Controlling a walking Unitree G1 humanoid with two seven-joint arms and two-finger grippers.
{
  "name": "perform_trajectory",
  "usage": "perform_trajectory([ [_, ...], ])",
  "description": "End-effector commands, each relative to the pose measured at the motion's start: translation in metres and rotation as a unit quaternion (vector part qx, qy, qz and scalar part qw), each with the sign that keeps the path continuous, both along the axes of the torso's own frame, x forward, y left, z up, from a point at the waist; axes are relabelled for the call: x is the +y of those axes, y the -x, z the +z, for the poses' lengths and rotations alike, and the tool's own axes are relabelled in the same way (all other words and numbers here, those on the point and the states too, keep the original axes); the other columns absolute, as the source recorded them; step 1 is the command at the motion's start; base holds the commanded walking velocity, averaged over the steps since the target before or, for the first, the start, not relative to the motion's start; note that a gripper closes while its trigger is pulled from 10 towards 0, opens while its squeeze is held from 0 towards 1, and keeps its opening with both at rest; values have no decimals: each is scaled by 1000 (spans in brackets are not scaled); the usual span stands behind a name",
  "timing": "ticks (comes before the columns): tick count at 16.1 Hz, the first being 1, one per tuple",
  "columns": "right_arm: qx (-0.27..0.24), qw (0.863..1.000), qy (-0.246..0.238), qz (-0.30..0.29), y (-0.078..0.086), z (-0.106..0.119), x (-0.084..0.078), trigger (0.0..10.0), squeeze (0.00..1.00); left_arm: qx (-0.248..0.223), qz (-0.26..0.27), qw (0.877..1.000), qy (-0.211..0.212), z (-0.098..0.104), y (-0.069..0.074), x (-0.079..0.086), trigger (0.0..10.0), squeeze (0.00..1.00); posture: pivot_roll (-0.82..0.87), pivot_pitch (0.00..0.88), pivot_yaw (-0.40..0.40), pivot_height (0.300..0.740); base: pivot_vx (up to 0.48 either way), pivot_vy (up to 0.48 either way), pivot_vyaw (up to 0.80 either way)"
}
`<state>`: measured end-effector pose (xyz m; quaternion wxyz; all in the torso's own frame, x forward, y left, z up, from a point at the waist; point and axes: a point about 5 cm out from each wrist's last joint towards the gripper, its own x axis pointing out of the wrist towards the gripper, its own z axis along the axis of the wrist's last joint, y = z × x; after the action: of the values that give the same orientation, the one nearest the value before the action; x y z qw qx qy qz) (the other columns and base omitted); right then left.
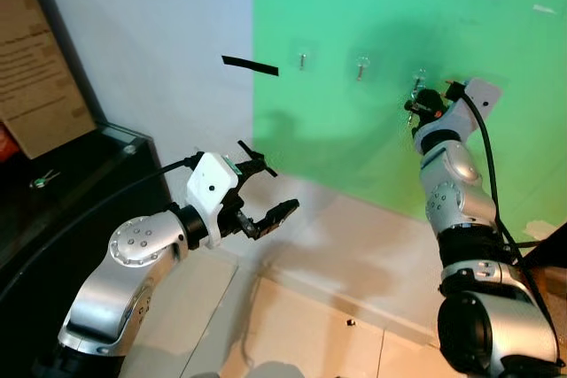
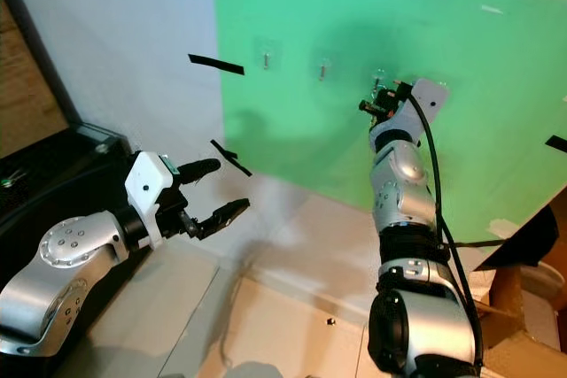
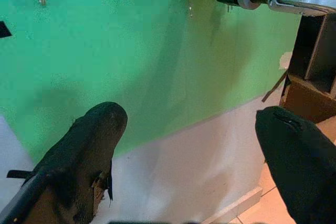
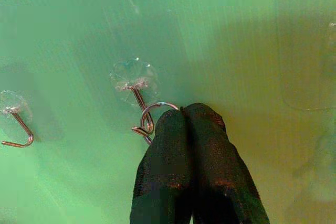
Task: Hang keys on a hook
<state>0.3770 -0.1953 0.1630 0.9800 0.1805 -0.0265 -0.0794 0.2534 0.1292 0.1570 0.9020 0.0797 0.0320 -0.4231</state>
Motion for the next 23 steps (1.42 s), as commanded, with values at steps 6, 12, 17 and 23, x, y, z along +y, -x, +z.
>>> perform_trajectory([
  [6,68,997,35,5,0,-21,-6,10000,0,-6,-13,1000,-6,5,1,-3,10000,8,79,0,-53,740,0,0,0],
  [12,62,997,46,18,1,-24,0,10000,1000,-13,-11,1000,7,9,-1,-3,10000,8,82,0,-54,740,0,0,0],
  [17,-8,998,49,26,5,-10,-2,10000,1000,-23,49,998,-7,5,-10,4,10000,8,75,0,-46,740,0,0,0],
  [23,-35,997,62,32,15,-8,-1,10000,1000,-84,246,965,-27,-4,-26,31,10000,31,69,0,-43,740,0,0,0],
])
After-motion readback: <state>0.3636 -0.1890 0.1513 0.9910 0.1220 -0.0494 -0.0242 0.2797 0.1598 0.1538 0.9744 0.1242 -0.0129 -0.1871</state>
